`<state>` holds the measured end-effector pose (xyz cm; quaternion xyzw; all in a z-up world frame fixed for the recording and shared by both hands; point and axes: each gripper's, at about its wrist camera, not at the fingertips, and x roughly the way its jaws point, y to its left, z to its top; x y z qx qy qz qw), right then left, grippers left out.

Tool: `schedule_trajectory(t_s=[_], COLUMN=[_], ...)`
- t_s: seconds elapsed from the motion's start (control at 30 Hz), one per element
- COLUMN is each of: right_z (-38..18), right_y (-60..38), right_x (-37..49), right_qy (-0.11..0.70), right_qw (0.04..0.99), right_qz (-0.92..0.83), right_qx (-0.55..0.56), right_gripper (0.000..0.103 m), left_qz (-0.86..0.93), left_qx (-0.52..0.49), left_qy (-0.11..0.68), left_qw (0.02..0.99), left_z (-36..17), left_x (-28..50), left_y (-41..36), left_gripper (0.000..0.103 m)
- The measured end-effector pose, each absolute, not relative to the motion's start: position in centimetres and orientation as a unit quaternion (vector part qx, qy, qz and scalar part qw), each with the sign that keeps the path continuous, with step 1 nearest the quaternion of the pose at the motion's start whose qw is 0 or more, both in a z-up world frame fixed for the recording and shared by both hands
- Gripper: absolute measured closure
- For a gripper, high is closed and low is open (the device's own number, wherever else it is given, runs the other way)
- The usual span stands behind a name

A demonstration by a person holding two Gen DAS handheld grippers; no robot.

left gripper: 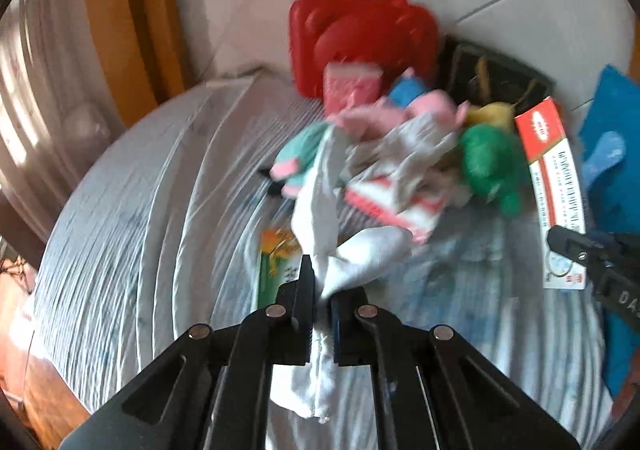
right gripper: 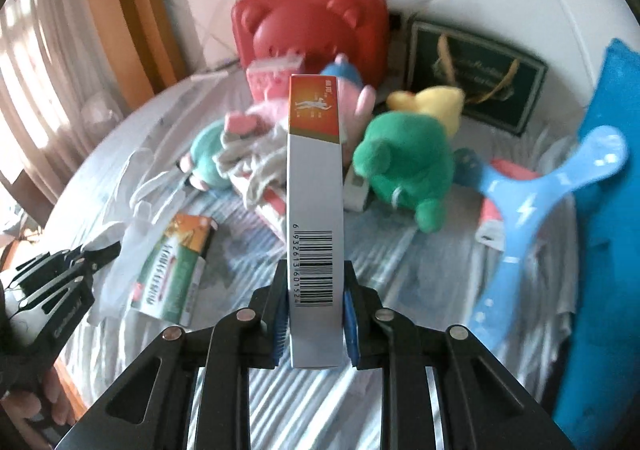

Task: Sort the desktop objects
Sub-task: 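Carry glove and white-orange box into the blue crate and release both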

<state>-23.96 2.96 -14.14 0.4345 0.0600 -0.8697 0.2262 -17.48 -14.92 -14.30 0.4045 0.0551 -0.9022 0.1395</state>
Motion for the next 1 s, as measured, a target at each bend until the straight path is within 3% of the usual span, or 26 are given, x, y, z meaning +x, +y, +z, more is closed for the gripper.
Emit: schedule_trajectory(t_s=[0.3,0.6,0.77,1.0], right_z=[-3.8,5.4,7.4,5.9], right_y=[10.3,23.7,32.6,43.7], right_x=[-17.1,-9.3,-6.2,-5.7], right_qy=[0.033,0.014,0.010,0.018], right_qw=[0.199,0.139,0.071,-0.044], right_qz=[-0.916,-0.957,-0.970,-0.962], right_qx=[0.346,0.253,0.234,0.268], right_gripper=[0.080,0.080,0.080,0.080], left_qz=[-0.947,-0.976,-0.979,-0.969], left_qx=[0.305,0.216,0.195,0.212], left_qy=[0.038,0.028,0.018,-0.022], left_qw=[0.095,0.003,-0.059,-0.125], left_z=[-4.6,4.8,8.1,8.1], left_x=[-13.0,-9.2,-7.7,-6.9], left_y=[-6.9,6.9,15.6,26.4], left_gripper=[0.097,0.097,0.097,0.097])
